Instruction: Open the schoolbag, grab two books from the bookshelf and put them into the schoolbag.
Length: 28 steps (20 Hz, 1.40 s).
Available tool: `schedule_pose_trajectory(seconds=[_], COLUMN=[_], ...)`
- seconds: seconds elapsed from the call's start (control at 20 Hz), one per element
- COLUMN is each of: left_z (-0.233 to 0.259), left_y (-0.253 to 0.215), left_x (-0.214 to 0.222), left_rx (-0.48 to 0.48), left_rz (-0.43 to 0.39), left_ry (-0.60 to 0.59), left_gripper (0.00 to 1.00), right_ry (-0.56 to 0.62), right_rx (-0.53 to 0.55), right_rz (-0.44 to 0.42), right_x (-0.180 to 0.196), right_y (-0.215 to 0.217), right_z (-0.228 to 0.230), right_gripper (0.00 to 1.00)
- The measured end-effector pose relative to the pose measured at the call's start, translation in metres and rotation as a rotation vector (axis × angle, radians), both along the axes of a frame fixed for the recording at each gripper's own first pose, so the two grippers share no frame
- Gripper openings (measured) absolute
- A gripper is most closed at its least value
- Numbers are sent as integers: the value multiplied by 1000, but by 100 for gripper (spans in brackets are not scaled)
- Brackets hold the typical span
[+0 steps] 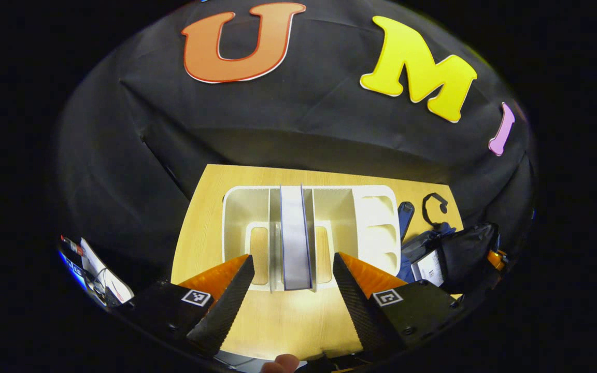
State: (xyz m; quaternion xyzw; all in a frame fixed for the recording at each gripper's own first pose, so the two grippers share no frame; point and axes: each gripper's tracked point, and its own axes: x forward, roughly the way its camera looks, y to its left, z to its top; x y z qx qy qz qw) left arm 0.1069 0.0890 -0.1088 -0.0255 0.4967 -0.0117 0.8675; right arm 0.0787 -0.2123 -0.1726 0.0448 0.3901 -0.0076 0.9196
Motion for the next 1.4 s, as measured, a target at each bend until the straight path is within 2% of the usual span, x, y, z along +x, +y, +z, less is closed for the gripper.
schedule_pose_trajectory(seconds=[0.4,0.55,0.85,0.95,1.15,1.3,1.35,1.4], left_z=[-51,-70,-100,-107,-111,-108,-106,-103], left_y=[1,3,4,1,10,12,12,13], left_x=[30,29,18,14,16,11,10,8], left_rx=[-2,-25,-59,-73,-24,-9,-12,-10], left_rz=[-37,-32,-9,-5,-6,1,8,18], left_ry=[152,226,355,395,414,438,443,440], left_gripper=[96,100,93,88,72,48,52,47], right_ry=[24,32,37,39,28,28,28,28], right_rx=[-1,-5,4,11,-11,0,2,4], right_rz=[-33,-34,-28,-31,-14,-11,-11,-11], right_x=[2,4,7,6,6,6,7,6], right_y=[-6,-7,-7,-8,-9,-8,-8,-9], right_z=[-4,-5,-9,-10,-10,-11,-11,-12], right_gripper=[0,0,0,0,1,0,0,0])
